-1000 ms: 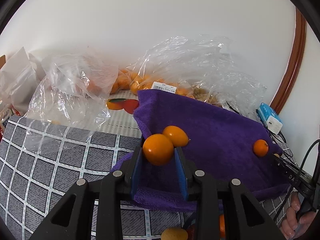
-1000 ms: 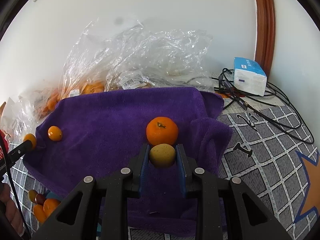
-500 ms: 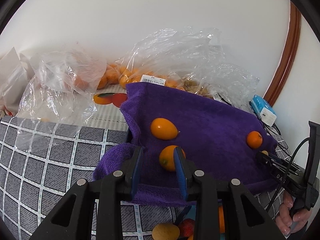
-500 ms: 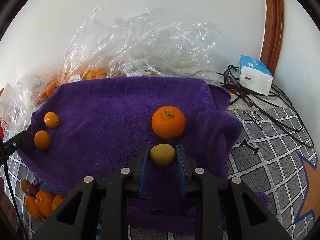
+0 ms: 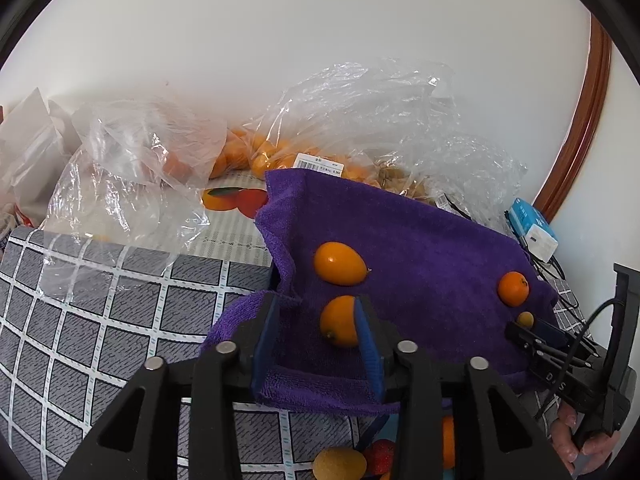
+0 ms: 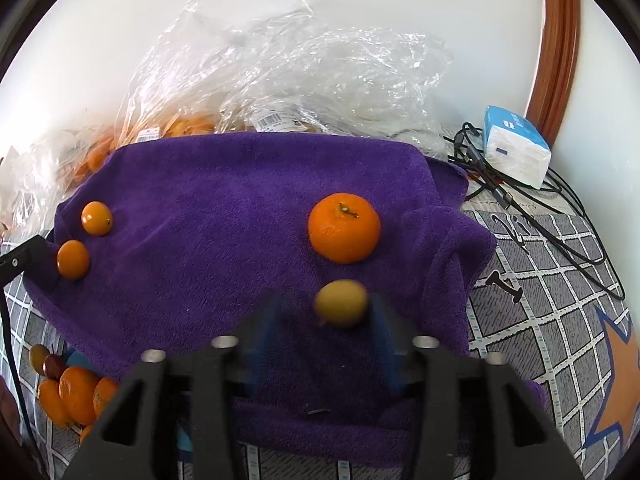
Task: Organize fruits
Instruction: 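Carry both fruits onto the purple towel and open both grippers, then withdraw both grippers from the towel toward the remaining fruits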
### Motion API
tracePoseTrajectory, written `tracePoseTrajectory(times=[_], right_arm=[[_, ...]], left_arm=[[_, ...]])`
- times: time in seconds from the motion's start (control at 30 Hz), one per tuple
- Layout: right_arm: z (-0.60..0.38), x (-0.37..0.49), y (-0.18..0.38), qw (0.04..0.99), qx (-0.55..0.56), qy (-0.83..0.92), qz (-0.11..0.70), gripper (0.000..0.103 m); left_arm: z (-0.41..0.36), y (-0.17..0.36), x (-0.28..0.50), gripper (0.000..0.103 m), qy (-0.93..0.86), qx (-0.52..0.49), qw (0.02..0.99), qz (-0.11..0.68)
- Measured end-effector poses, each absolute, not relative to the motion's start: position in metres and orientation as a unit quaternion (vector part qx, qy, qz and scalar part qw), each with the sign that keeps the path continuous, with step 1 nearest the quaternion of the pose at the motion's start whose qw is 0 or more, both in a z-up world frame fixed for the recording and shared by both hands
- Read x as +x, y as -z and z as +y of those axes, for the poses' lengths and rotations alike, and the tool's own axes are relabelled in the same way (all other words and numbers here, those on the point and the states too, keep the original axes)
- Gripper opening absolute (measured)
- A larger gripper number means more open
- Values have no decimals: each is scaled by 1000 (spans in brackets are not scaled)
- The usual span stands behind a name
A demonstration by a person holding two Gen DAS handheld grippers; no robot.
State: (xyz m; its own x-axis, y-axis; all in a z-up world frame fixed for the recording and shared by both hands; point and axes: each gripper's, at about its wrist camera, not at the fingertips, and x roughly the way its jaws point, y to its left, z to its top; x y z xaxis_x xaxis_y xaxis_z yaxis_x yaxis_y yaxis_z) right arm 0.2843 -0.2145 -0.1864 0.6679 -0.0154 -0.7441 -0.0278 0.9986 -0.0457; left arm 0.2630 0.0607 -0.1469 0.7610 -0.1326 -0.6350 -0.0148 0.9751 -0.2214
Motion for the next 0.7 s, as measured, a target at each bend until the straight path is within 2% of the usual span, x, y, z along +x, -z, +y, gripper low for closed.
tracePoseTrajectory(times=[0.07, 0.13, 0.17, 0.33, 0.53, 0.6, 0.7], right_arm=[[-211, 281, 182, 915, -32, -13, 402, 57], [-209, 277, 175, 920, -32, -14, 391, 67], [-208, 275, 172, 922, -29, -16, 386, 69], [-209, 260, 152, 926, -16, -5, 377, 71], [-215, 227, 134, 926, -22, 8, 377, 74], [-217, 216, 131, 924, -19, 6, 381, 75], [-218, 200, 129, 925, -21, 6, 379, 77]], left_arm=[[62, 144, 261, 42, 30, -109, 934, 339], [63, 140, 258, 47, 27, -110, 937, 330], [63, 139, 257, 51, 25, -111, 938, 326], [62, 131, 254, 53, 15, -105, 942, 318], [64, 98, 238, 64, 21, -103, 953, 283], [65, 90, 232, 71, 18, -101, 955, 278], [65, 85, 219, 71, 19, -84, 953, 289]])
